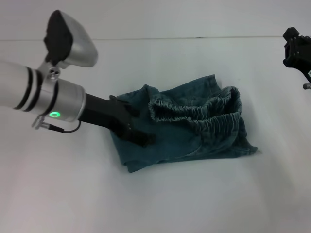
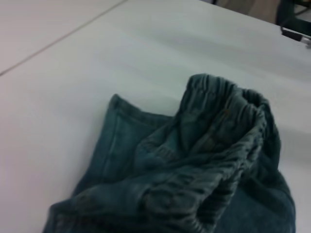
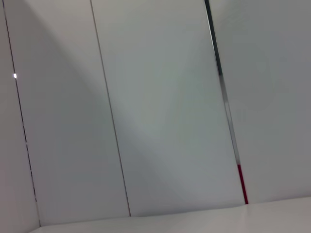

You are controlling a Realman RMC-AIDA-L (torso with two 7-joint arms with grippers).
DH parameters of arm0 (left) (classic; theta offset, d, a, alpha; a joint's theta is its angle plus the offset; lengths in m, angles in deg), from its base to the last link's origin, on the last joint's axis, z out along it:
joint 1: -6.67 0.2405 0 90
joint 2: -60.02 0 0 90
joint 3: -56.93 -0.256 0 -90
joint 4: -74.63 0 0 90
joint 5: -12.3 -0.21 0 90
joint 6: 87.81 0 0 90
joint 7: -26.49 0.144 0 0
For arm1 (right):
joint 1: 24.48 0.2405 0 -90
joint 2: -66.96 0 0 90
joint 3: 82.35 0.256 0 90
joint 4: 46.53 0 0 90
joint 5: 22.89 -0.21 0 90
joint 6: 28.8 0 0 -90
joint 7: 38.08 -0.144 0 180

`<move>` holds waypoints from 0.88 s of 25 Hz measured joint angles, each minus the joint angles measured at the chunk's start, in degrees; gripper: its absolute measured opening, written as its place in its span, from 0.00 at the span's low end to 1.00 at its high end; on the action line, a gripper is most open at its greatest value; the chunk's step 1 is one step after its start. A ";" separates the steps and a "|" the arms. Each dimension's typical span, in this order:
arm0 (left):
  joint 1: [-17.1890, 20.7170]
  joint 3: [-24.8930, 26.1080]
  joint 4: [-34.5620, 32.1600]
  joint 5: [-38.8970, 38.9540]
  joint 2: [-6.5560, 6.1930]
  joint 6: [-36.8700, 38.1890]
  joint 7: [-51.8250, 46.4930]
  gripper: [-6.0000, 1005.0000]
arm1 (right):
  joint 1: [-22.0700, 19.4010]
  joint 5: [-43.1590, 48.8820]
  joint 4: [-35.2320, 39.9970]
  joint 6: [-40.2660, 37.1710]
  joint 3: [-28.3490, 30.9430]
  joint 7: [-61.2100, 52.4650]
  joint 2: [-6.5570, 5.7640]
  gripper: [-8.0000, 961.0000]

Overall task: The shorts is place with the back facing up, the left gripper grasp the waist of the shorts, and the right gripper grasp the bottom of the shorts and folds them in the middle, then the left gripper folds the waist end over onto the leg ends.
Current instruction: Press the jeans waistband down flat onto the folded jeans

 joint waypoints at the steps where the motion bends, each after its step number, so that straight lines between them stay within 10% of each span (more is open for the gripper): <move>1: -0.56 -0.70 0.51 -0.02 0.13 -0.62 -0.02 0.93 | -0.02 -0.04 0.01 0.06 -0.01 0.00 0.00 0.03; 22: -6.77 -4.40 5.22 12.24 0.73 -11.49 3.09 0.93 | -0.37 -0.30 0.02 0.45 -0.02 0.01 0.05 0.03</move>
